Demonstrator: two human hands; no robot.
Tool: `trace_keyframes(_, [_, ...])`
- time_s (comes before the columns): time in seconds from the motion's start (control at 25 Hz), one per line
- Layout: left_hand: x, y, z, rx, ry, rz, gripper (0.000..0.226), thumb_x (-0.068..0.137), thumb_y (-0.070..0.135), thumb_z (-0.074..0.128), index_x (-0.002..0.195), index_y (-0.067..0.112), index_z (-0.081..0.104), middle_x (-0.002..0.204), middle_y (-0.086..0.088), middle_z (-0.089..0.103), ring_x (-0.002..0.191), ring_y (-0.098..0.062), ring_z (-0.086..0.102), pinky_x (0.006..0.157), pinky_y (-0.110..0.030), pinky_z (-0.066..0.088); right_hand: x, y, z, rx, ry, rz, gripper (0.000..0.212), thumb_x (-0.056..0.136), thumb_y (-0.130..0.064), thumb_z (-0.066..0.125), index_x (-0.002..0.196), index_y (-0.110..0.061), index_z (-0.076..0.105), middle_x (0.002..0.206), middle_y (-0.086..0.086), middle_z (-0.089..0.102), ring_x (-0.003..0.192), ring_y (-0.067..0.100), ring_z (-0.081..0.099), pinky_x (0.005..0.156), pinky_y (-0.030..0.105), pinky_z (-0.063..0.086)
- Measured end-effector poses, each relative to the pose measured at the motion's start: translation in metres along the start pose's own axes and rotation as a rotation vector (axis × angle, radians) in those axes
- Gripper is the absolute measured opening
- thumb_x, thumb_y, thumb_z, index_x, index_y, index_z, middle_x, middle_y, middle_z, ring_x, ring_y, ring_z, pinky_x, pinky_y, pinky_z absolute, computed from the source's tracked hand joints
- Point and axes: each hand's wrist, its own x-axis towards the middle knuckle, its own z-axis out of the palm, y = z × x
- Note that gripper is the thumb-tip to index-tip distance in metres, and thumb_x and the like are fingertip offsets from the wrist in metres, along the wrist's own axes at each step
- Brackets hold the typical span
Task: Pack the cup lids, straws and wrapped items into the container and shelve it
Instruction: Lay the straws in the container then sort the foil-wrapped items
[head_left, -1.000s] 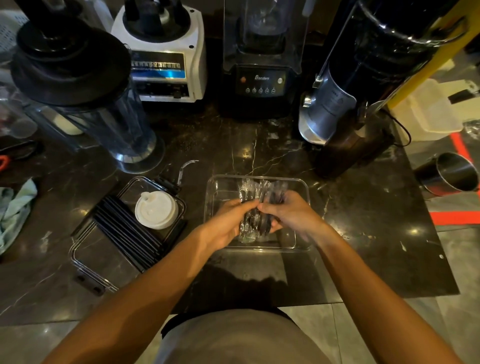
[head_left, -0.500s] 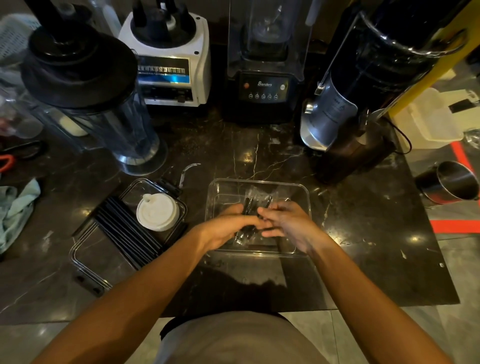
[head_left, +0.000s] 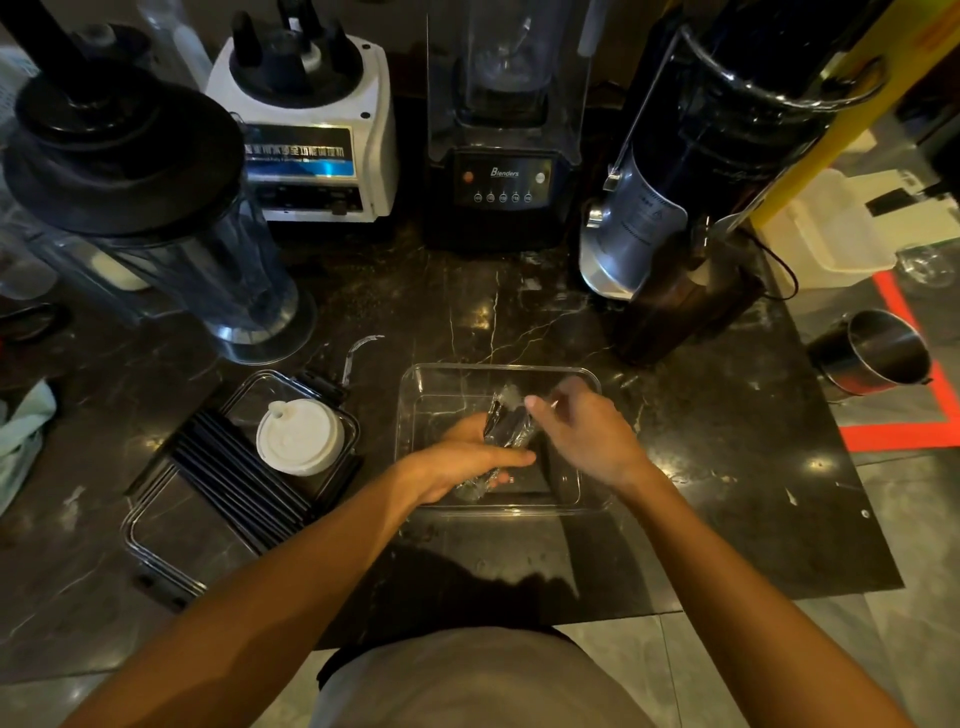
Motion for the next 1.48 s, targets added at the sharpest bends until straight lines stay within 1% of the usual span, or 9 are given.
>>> trace_keyframes(0.16, [0.0, 0.01, 0.004, 0.013, -0.062, 0.018, 0.036, 0.083, 0.003, 0.082, 0.112, 0.013, 0.064, 0.09, -0.003, 0.073, 0.074, -0.016, 0.071, 0.074, -0.035, 0.06, 0.005, 0.008, 0.01, 0.127, -0.087, -0.073, 0.054, 0.11, -0.038, 0.041, 0.16, -0.018, 0.034, 0.157, 0.006, 0.047, 0.143, 0.02, 0.047, 0.113, 0.031, 0.038])
trace_keyframes(0.4, [0.01, 0.03, -0.015, 0.381, -0.193, -0.012, 0.028, 0.083, -0.003, 0.077, 0.102, 0.015, 0.065, 0.088, -0.004, 0.071, 0.077, -0.015, 0.069, 0.073, -0.03, 0.057, -0.004, 0.009, -0.006, -0.366, -0.089, -0.362, 0.074, 0.099, -0.041, 0.061, 0.163, -0.027, 0.026, 0.169, -0.006, 0.027, 0.153, 0.017, 0.026, 0.123, 0.042, 0.028])
trace_keyframes(0.48, [0.014, 0.041, -0.017, 0.486, -0.262, -0.056, 0.036, 0.082, -0.008, 0.074, 0.1, 0.021, 0.063, 0.087, -0.005, 0.07, 0.077, -0.018, 0.066, 0.071, -0.031, 0.056, -0.011, 0.005, -0.004, -0.504, -0.139, -0.373, 0.082, 0.093, -0.047, 0.068, 0.161, -0.025, 0.028, 0.164, -0.004, 0.035, 0.148, 0.02, 0.031, 0.12, 0.045, 0.029])
trace_keyframes(0.64, [0.021, 0.057, -0.01, 0.545, -0.287, -0.127, 0.042, 0.083, -0.012, 0.071, 0.118, 0.01, 0.062, 0.091, -0.01, 0.07, 0.069, -0.013, 0.064, 0.065, -0.027, 0.053, -0.014, -0.002, 0.011, -0.728, -0.081, -0.262, 0.051, 0.098, -0.041, 0.061, 0.141, -0.016, 0.05, 0.138, 0.006, 0.06, 0.133, 0.027, 0.045, 0.11, 0.044, 0.034])
trace_keyframes(0.76, [0.028, 0.056, -0.006, 0.636, -0.229, -0.166, 0.05, 0.081, -0.009, 0.074, 0.122, 0.014, 0.057, 0.105, -0.01, 0.069, 0.081, -0.015, 0.067, 0.076, -0.029, 0.057, -0.017, -0.005, 0.02, -0.599, -0.139, -0.161, 0.051, 0.099, -0.036, 0.06, 0.143, -0.014, 0.049, 0.13, 0.01, 0.065, 0.126, 0.031, 0.056, 0.103, 0.042, 0.043])
trace_keyframes(0.92, [0.03, 0.052, -0.013, 0.811, -0.075, -0.087, 0.062, 0.074, 0.015, 0.087, 0.127, 0.022, 0.057, 0.123, 0.0, 0.057, 0.107, -0.018, 0.059, 0.084, -0.03, 0.053, -0.022, 0.0, 0.028, -0.351, -0.211, 0.002, 0.017, 0.1, -0.032, 0.058, 0.11, -0.018, 0.061, 0.102, 0.005, 0.069, 0.094, 0.025, 0.066, 0.08, 0.033, 0.047])
trace_keyframes(1.2, [0.019, 0.033, -0.022, 0.143, 0.161, -0.037, 0.075, 0.071, 0.012, 0.092, 0.137, 0.014, 0.055, 0.124, -0.007, 0.069, 0.113, -0.021, 0.069, 0.095, -0.035, 0.057, -0.016, 0.001, 0.027, 0.077, -0.2, 0.241, 0.014, 0.101, -0.032, 0.06, 0.102, -0.019, 0.065, 0.09, 0.004, 0.071, 0.076, 0.018, 0.068, 0.063, 0.029, 0.052])
trace_keyframes(1.4, [0.011, 0.028, -0.02, -0.135, 0.152, -0.065, 0.066, 0.077, 0.026, 0.089, 0.132, 0.014, 0.056, 0.123, -0.011, 0.072, 0.111, -0.023, 0.073, 0.097, -0.035, 0.058, -0.013, 0.002, 0.025, 0.043, -0.195, 0.228, 0.01, 0.099, -0.026, 0.063, 0.105, -0.018, 0.062, 0.09, 0.001, 0.067, 0.076, 0.015, 0.065, 0.061, 0.027, 0.05])
trace_keyframes(1.48, [0.011, 0.024, -0.017, -0.171, 0.188, -0.064, 0.057, 0.083, 0.021, 0.085, 0.131, 0.012, 0.057, 0.124, -0.013, 0.072, 0.111, -0.024, 0.073, 0.095, -0.034, 0.06, -0.008, 0.001, 0.022, -0.058, -0.209, 0.187, 0.017, 0.098, -0.027, 0.063, 0.112, -0.017, 0.062, 0.097, 0.001, 0.067, 0.086, 0.018, 0.066, 0.072, 0.032, 0.055])
